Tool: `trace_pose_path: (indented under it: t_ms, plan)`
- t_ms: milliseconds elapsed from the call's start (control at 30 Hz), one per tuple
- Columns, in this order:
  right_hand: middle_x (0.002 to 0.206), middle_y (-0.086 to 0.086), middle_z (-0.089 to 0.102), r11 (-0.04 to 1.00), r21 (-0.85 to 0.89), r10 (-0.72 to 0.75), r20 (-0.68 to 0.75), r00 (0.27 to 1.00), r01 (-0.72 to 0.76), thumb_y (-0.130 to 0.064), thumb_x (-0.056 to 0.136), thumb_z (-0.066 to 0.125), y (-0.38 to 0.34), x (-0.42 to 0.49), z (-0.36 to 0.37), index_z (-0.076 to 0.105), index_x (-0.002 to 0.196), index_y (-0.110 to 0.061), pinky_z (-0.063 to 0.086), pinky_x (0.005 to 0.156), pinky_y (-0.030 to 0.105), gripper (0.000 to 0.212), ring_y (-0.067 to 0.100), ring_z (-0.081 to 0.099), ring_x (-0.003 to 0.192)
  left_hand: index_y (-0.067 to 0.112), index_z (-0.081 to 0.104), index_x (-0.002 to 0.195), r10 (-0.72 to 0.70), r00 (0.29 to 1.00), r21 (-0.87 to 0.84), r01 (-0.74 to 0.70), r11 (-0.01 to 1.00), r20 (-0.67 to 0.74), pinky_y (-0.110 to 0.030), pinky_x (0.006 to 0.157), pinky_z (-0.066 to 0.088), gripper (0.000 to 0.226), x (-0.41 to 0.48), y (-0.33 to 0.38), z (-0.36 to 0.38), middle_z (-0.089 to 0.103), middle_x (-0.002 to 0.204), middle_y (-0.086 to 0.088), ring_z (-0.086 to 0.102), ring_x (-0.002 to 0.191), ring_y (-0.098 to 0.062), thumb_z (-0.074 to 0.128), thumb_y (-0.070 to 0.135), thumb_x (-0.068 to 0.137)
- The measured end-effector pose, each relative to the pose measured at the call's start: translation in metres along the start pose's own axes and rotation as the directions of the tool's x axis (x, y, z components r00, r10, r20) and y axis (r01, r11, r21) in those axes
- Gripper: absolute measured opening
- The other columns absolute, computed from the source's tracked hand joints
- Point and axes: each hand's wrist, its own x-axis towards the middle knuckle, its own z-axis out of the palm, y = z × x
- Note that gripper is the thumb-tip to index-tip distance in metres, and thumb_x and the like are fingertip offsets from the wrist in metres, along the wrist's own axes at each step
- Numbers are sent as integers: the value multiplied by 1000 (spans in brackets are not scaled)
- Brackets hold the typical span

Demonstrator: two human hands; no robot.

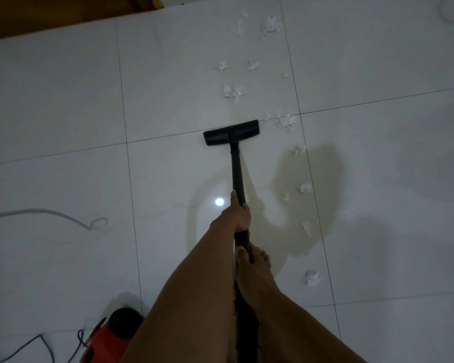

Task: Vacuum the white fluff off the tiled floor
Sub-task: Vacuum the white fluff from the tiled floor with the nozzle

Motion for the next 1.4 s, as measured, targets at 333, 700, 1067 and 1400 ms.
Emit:
trace_pose_path:
  t_ms: [333,700,1067,1400]
  plan:
    - [158,-5,33,970,-24,245,86,966,-244,-99,59,-9,13,65,39,13,153,-47,10,121,48,110,20,23,147,32,-21,163,38,998,122,-31,992,-52,-47,117,39,66,12,34,-40,40,162,-20,51,140,-39,22,39,113]
    - [71,3,59,893,438,1,227,974,-103,-41,107,31,-112,36,-46,45,136,-30,43,37,17,34,9,51,35,31,-22,163,93,995,90,-89,992,-43,-34,85,42,66,34,67,-83,60,139,-20,57,78,-18,22,36,114]
    - [68,20,53,807,556,62,259,964,-202,-41,106,36,-131,60,-33,40,139,-37,47,40,24,33,19,51,37,37,-25,161,94,994,53,-91,994,-58,-36,76,53,68,63,73,-103,65,99,-13,64,74,-20,24,38,113]
    - [69,16,51,776,589,79,264,961,-226,-41,106,37,-161,80,-32,46,128,-27,45,40,24,28,19,50,40,45,-25,158,88,995,14,-87,996,-43,-49,99,58,69,90,84,-129,71,113,-19,75,99,-33,25,43,110]
